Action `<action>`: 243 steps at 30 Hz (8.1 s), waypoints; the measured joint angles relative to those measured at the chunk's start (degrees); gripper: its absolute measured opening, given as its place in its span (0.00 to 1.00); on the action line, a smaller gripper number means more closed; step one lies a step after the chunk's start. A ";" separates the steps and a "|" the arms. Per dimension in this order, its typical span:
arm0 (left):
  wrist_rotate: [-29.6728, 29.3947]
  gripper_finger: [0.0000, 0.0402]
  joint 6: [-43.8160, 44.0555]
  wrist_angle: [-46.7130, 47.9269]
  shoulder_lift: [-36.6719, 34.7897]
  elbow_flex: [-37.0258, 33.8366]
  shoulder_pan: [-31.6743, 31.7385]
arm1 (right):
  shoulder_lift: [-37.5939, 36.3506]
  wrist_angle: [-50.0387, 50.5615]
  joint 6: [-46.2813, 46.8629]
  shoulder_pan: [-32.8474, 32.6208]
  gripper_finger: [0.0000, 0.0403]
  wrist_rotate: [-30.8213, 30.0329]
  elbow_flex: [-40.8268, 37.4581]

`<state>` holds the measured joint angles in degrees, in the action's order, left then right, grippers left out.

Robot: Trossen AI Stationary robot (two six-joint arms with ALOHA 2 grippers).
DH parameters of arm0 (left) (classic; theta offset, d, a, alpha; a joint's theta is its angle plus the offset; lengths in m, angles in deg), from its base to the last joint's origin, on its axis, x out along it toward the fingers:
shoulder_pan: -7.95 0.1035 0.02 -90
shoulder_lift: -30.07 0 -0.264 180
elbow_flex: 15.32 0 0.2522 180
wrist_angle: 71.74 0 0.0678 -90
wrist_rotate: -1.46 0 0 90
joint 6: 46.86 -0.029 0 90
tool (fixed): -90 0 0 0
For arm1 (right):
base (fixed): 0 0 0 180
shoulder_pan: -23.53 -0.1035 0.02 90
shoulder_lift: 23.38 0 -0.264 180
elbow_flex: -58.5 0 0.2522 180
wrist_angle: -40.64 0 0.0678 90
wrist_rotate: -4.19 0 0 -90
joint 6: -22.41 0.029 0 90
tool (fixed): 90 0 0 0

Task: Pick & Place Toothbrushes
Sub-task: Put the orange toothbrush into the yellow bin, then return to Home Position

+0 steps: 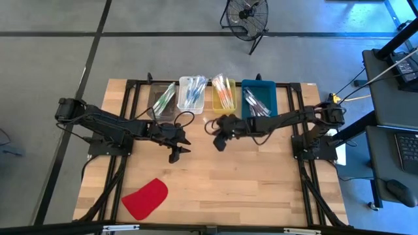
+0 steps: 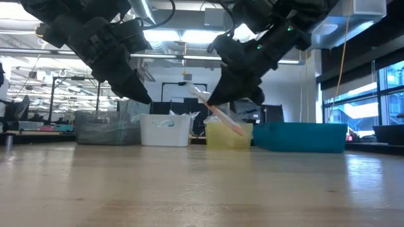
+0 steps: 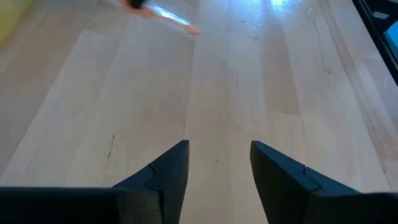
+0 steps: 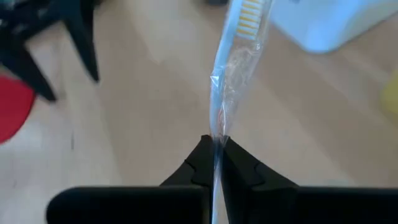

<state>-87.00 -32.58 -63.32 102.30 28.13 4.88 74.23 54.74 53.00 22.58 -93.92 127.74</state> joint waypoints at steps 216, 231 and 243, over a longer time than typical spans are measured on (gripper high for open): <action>-13.00 0.01 -9.11 8.39 -72.24 -26.97 0.13 | -87.54 -6.67 -19.90 -1.13 0.08 5.54 -54.42; -10.95 0.01 -7.93 8.57 -72.22 -27.23 0.07 | -97.24 -0.95 -22.47 -1.13 0.02 5.50 -54.42; -10.82 0.01 -8.64 3.02 -72.24 -29.16 0.07 | -97.24 -2.39 -21.60 -1.13 0.09 -0.05 -54.52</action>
<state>-97.82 -41.22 -60.30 30.06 -1.02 4.94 -23.02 52.36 31.40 21.44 -93.98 73.22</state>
